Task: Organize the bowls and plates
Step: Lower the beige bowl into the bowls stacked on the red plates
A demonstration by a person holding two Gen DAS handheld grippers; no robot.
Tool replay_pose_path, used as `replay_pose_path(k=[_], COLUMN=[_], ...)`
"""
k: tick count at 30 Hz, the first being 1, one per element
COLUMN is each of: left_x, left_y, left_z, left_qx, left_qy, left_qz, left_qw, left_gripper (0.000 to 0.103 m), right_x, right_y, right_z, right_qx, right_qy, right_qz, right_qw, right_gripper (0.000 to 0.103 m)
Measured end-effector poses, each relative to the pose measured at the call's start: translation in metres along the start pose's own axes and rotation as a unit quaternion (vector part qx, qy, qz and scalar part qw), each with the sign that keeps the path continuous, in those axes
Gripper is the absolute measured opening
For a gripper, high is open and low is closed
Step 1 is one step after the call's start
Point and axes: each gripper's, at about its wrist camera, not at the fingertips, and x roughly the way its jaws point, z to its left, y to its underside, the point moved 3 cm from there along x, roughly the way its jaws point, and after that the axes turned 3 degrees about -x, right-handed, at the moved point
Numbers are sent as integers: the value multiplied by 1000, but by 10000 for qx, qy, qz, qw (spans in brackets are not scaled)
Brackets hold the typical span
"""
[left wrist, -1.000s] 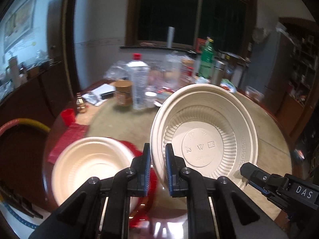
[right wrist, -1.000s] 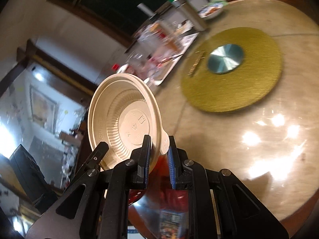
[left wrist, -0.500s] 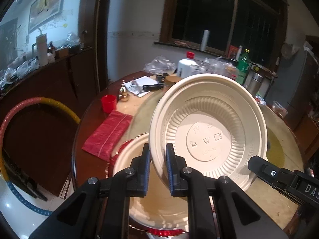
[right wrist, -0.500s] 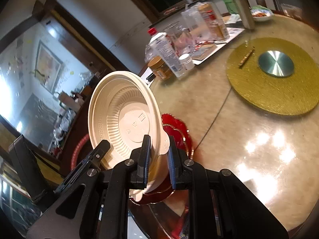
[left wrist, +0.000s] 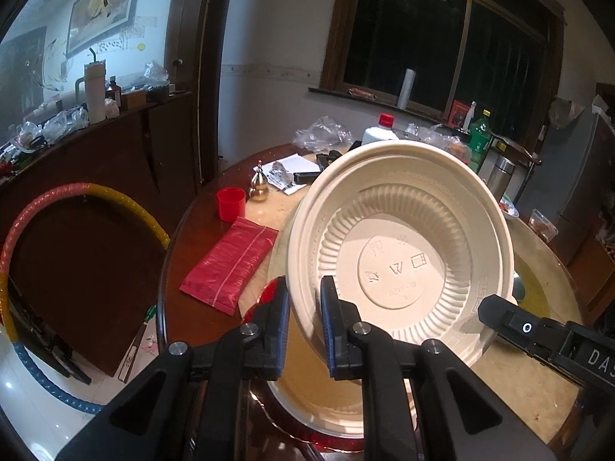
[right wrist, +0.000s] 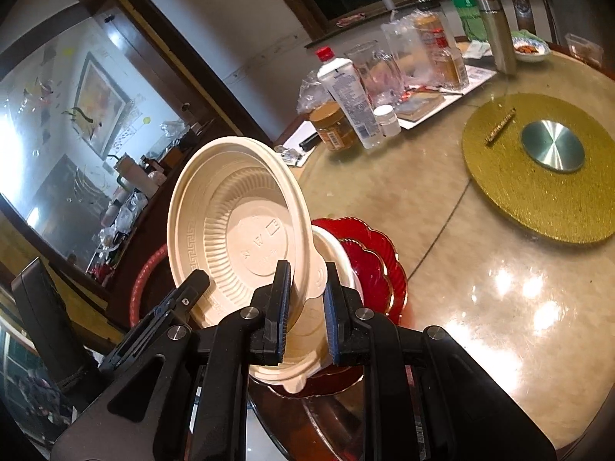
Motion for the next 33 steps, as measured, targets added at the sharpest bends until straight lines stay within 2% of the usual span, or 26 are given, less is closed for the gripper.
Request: replay_pose_path(k=[12,24,33], left_x=[20,27,27], left_y=[15,20,13], left_z=[18,29,27], left_qx=[-31,-27,116], left_qy=[-179,-186,-82], left_qz=[414,567,627], left_qw=[9990,9982,9979], left_gripper=[15,15,16], right_x=[25,39,35], right_y=[13,20,17], right_z=[3,8,13], right_qx=[-63,-110,-170], right_qy=[87,225,269], right_qz=[437,584,529], right_qw=[9990,9980,9981], right_gripper=[16,16,16])
